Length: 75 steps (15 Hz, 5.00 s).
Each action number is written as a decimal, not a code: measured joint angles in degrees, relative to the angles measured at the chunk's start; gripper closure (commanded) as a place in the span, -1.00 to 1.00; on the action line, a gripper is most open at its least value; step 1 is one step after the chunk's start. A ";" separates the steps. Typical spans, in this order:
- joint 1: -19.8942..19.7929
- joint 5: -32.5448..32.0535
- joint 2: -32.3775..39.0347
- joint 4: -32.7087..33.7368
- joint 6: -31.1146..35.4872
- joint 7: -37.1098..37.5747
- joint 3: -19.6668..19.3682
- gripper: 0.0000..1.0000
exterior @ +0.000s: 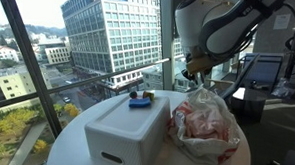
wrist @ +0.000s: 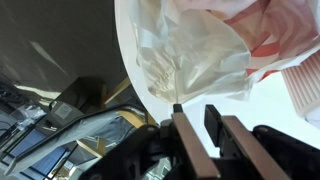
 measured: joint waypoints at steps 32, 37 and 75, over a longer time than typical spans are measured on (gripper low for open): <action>3.94 39.40 24.90 20.37 16.63 -32.94 7.15 -1.00; 3.81 41.66 27.03 22.09 17.32 -36.09 6.34 -1.00; -1.49 31.06 -3.77 1.08 -15.42 -19.09 6.03 0.82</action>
